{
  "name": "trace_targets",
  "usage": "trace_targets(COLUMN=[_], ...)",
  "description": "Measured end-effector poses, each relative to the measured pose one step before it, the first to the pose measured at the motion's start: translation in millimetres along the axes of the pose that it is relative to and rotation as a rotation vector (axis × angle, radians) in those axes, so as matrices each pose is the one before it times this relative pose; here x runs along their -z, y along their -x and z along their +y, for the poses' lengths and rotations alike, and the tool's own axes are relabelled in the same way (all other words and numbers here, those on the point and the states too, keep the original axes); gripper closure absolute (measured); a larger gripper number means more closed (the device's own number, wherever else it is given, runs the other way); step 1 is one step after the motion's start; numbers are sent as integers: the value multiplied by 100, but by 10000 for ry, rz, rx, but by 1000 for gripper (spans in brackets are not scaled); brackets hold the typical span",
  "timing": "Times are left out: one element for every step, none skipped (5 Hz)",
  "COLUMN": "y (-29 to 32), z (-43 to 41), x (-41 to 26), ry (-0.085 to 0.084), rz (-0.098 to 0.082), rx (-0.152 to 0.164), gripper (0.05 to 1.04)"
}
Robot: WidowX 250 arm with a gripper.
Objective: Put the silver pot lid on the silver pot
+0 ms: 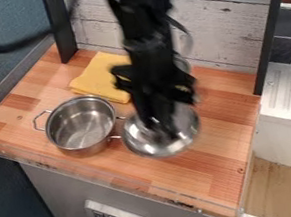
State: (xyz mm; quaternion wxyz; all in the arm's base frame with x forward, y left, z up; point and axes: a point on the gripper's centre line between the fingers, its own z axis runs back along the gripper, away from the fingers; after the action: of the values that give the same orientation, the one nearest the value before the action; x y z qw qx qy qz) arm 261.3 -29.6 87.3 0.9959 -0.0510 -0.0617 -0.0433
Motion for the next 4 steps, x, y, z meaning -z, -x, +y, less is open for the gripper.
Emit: trace_targets(y=[1329, 128, -134, -400], z=[4614, 2732, 2996, 1399], x=[-452, 798, 1164, 1594], ry=[-148, -105, -549, -326], rz=[104, 95, -58, -35], rx=[-1025, -364, -660, -480], gripper=[799, 799, 799, 800])
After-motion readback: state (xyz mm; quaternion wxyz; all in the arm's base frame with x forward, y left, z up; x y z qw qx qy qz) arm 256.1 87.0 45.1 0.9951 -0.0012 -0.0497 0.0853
